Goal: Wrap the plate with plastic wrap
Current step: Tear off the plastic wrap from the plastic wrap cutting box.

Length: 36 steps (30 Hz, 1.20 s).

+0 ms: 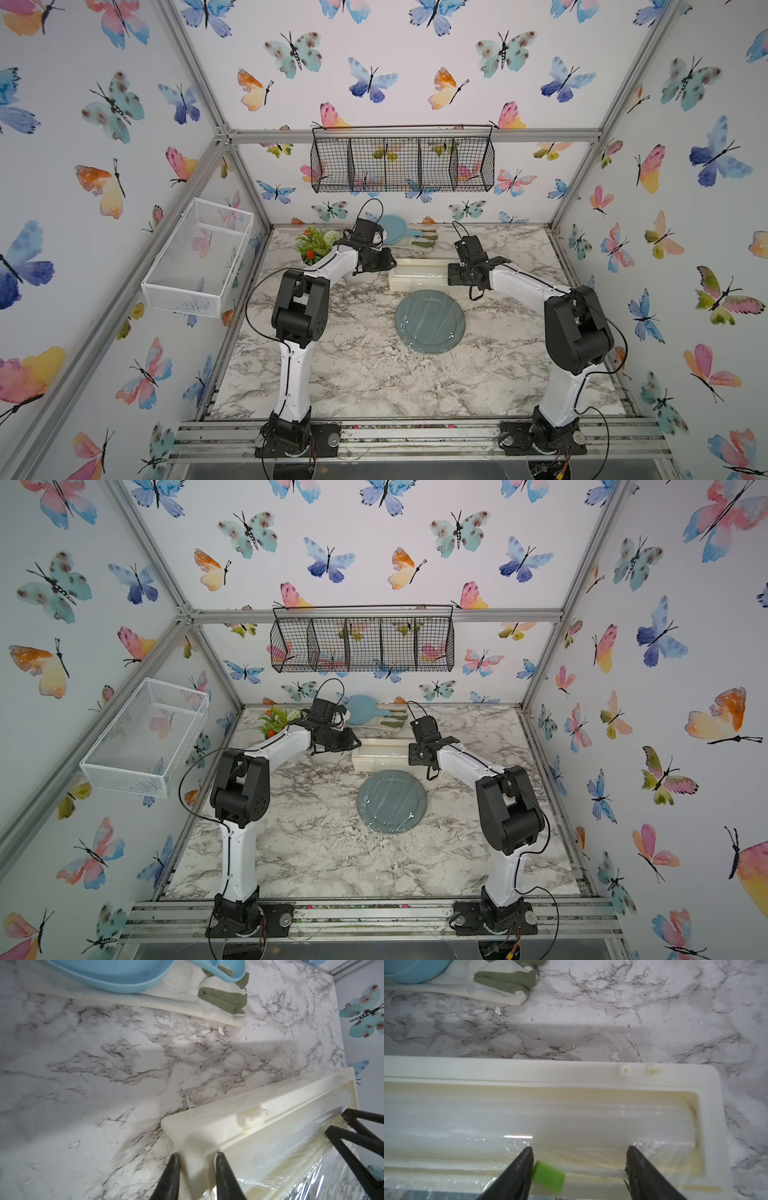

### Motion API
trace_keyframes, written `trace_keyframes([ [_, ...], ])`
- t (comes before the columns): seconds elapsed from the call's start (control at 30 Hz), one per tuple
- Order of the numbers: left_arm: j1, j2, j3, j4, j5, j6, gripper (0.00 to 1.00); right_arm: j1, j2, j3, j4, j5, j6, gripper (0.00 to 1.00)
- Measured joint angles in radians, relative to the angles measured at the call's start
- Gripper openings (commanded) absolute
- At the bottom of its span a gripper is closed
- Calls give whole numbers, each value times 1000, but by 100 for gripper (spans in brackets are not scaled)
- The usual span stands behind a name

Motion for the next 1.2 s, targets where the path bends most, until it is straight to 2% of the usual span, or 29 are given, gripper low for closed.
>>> trace_keyframes([
  [0.43,-7,11,7,23,16,-11,22,-64,-58,-85,79,-117,-44,72],
  [0.67,-7,13,8,26,21,-14,22,-65,-41,-23,-9,-119,-53,75],
  [0.83,-7,13,9,24,21,-14,22,-52,-6,50,-90,-89,-55,76],
  [1.2,-7,17,20,11,21,-14,22,1,52,160,-226,60,-60,78],
])
